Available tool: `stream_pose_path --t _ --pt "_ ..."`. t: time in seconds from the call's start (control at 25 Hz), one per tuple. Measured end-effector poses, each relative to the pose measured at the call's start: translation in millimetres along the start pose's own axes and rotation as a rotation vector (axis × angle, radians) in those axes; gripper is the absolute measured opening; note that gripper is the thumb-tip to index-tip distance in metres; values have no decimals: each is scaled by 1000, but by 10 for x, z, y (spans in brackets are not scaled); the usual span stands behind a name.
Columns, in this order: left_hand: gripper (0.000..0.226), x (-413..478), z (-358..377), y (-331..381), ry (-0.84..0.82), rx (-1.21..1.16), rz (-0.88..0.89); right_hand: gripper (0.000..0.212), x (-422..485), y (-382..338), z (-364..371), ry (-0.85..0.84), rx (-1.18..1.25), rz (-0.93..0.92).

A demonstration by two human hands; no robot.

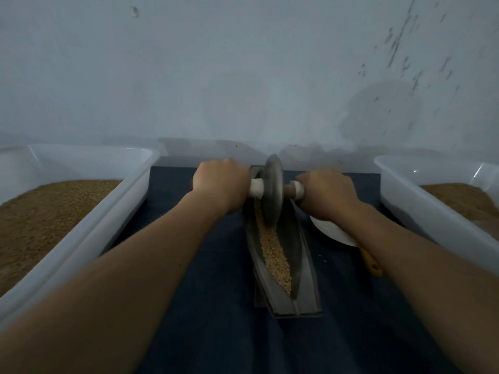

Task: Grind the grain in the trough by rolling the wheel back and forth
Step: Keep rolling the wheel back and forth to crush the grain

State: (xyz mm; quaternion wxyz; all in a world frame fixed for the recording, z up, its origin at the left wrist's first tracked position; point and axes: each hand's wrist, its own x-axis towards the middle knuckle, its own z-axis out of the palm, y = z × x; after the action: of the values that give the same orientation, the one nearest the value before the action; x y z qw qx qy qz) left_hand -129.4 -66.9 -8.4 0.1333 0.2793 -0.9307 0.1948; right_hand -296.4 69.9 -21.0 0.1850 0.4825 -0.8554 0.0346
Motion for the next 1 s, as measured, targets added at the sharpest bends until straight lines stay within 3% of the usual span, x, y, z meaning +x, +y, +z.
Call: stream_pose_path --t 0.2,0.36,0.44,0.6,0.72,0.92,1.0 --pt "13 -624 -59 -1 16 -26 60 41 -656 15 -95 204 -93 -145" --pt "37 -889 -95 -26 140 17 118 66 -954 23 -254 219 -154 -194" --pt "31 -757 -34 -38 130 12 97 63 -901 17 -198 205 -162 -139" --pt "6 -244 169 -90 58 -52 12 34 -293 -26 -20 171 -105 -59" --pt "10 -18 163 -122 7 -64 -16 21 9 -61 -34 96 -94 -32" --pt "11 -535 -46 9 69 41 53 36 -684 -21 -75 166 -60 -48" --pt "27 -774 -120 36 142 94 85 34 -952 30 -150 225 -82 -90"
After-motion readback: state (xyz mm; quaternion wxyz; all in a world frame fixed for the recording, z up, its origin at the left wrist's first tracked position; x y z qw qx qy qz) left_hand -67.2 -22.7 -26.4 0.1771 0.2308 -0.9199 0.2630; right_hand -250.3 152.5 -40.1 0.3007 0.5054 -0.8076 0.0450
